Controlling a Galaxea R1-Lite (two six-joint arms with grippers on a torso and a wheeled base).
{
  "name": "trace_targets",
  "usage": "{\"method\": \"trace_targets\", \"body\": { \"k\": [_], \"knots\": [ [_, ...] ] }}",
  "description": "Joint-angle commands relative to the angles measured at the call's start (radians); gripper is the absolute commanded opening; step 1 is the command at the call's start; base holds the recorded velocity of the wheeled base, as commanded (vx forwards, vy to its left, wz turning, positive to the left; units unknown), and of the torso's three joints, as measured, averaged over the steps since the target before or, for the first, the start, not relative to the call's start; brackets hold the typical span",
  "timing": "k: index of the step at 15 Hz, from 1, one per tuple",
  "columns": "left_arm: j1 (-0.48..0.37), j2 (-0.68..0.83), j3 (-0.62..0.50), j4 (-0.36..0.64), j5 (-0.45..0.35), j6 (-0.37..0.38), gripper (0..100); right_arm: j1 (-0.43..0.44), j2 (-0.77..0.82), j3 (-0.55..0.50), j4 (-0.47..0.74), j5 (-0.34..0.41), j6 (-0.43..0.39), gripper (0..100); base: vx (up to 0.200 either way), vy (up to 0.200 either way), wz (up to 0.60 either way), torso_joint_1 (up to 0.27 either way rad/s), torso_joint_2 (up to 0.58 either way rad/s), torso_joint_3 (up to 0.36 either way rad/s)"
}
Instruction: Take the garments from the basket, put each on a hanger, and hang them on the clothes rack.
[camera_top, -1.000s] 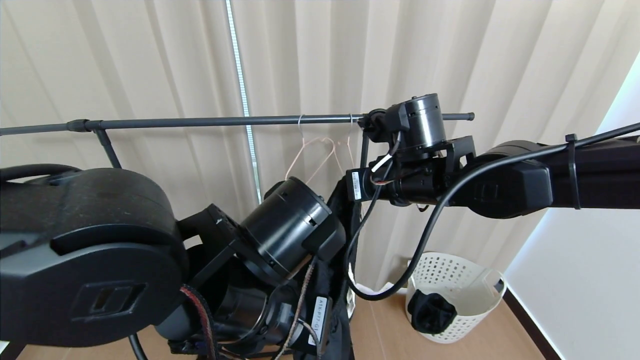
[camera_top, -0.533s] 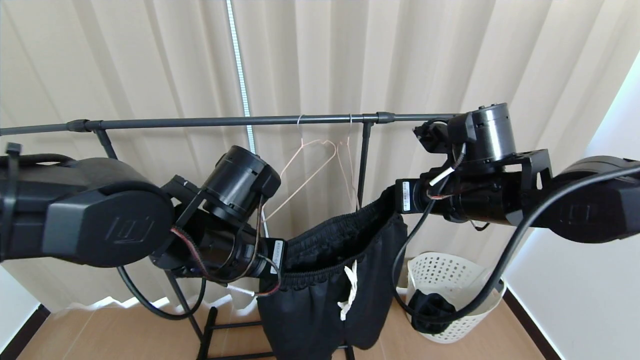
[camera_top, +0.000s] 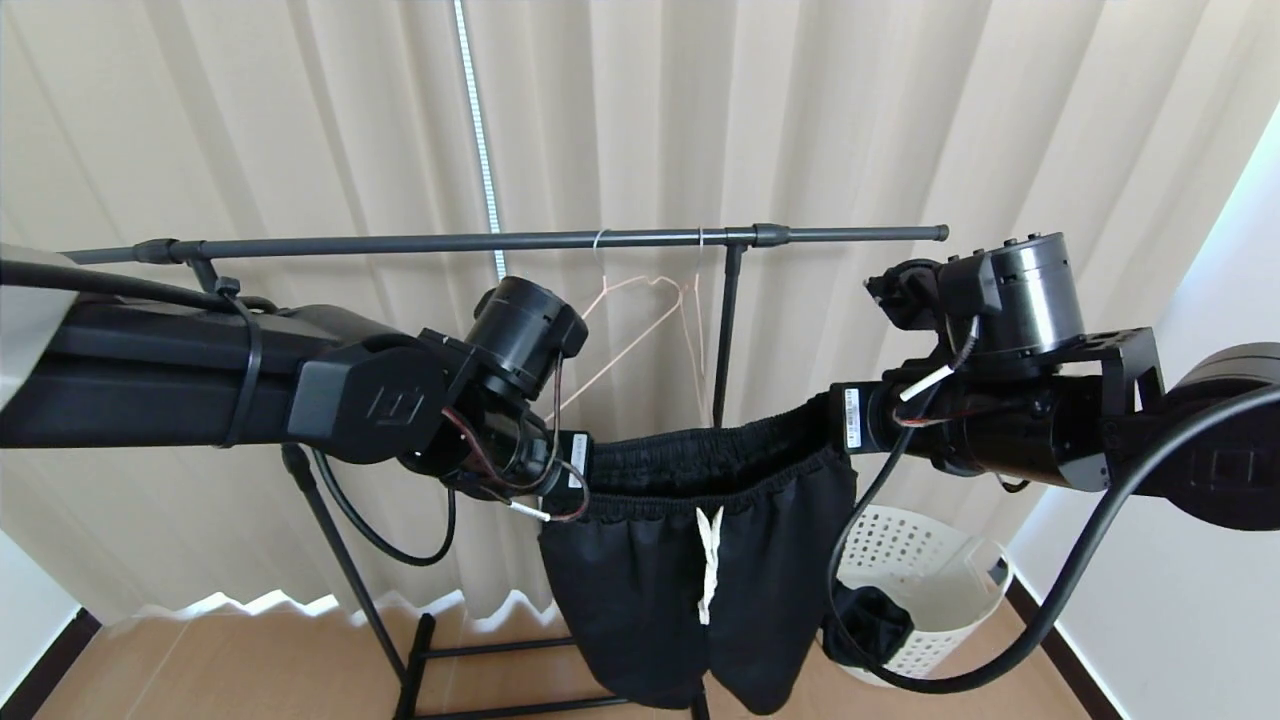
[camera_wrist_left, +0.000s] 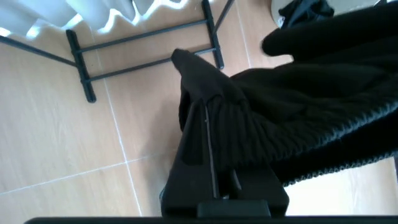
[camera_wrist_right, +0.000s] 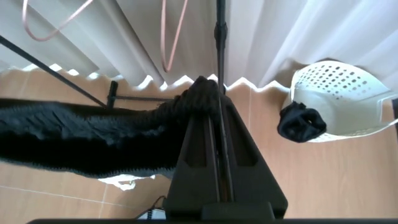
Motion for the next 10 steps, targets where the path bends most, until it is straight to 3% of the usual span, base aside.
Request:
{"method": "trace_targets", "body": {
  "k": [1, 2, 3, 5, 6, 10],
  "knots": [
    [0.002, 0.005, -0.048, 0.003, 0.002, -0.001, 0, 0.000, -0.028, 0.051, -0.002, 0.002, -0.025, 0, 0.000, 0.000, 0.00, 0.000, 0.00, 0.000],
    [0.002, 0.003, -0.071, 0.003, 0.002, -0.001, 0, 0.000, -0.037, 0.077, -0.004, 0.002, -0.042, 0, 0.000, 0.000, 0.00, 0.000, 0.00, 0.000],
    [-0.001, 0.005, -0.119, 0.003, 0.002, -0.004, 0, 0.000, -0.055, 0.117, 0.001, 0.006, -0.077, 100, 0.000, 0.000, 0.00, 0.000, 0.00, 0.000],
    [-0.004, 0.008, -0.180, 0.004, 0.002, -0.018, 0, -0.002, -0.069, 0.189, -0.007, 0.022, -0.149, 100, 0.000, 0.000, 0.00, 0.000, 0.00, 0.000],
    [-0.012, 0.012, -0.240, 0.009, 0.004, -0.035, 0, -0.002, -0.074, 0.264, -0.030, 0.081, -0.223, 100, 0.000, 0.000, 0.00, 0.000, 0.00, 0.000],
    [-0.015, 0.003, -0.301, 0.011, 0.021, -0.035, 0, 0.028, -0.064, 0.415, -0.157, 0.232, -0.352, 100, 0.000, 0.000, 0.00, 0.000, 0.00, 0.000]
  ]
}}
